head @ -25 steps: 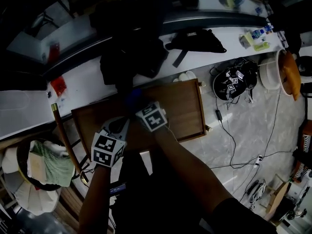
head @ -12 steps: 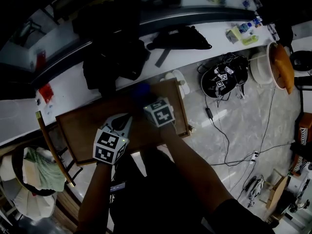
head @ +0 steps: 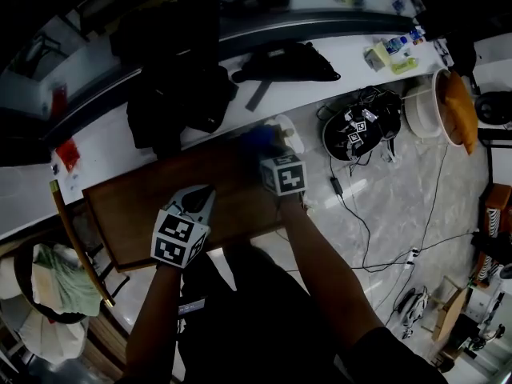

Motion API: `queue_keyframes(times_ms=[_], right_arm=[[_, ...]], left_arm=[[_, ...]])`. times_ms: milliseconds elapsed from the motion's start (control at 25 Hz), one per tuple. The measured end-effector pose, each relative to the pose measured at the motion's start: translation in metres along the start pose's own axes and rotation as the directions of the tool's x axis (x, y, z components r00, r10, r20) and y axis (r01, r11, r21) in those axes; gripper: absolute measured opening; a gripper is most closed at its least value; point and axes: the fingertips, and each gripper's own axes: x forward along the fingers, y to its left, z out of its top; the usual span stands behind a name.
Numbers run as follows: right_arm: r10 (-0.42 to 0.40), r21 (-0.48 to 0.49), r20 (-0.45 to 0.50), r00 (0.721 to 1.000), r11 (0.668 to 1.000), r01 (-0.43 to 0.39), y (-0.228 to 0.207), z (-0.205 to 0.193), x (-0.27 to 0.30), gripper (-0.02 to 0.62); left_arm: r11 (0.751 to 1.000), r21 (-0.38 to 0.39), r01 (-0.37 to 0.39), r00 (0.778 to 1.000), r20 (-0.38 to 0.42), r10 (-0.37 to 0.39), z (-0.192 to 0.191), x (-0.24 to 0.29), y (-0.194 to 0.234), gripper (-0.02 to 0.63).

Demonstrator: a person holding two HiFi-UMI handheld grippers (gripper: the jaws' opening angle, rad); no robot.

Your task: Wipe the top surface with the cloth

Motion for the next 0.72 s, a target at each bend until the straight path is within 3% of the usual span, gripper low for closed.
queue_keyframes(times_ms=[480, 600, 720], right_arm=[[-0.142, 0.090, -0.040, 0.989, 0.985, 0.145, -0.028, 0.003, -0.009, 0.069], [-0.176, 0.097, -0.042, 0.984, 0.979, 0.179, -0.019, 0.006, -0.017, 0.069], [-0.155, 0.111, -0.026, 0.988, 0.981, 0.157, 0.018, 0.008, -0.021, 0.069]], left_arm=[[0.999, -0.012, -0.036, 0.999, 0.019, 0.036, -0.007, -0.048, 0.026, 0.011], [0.997, -0.028, -0.068, 0.997, 0.035, 0.069, -0.014, -0.076, 0.045, 0.011], [0.992, -0.059, -0.114, 0.992, 0.055, 0.117, -0.022, -0.114, 0.069, 0.011]])
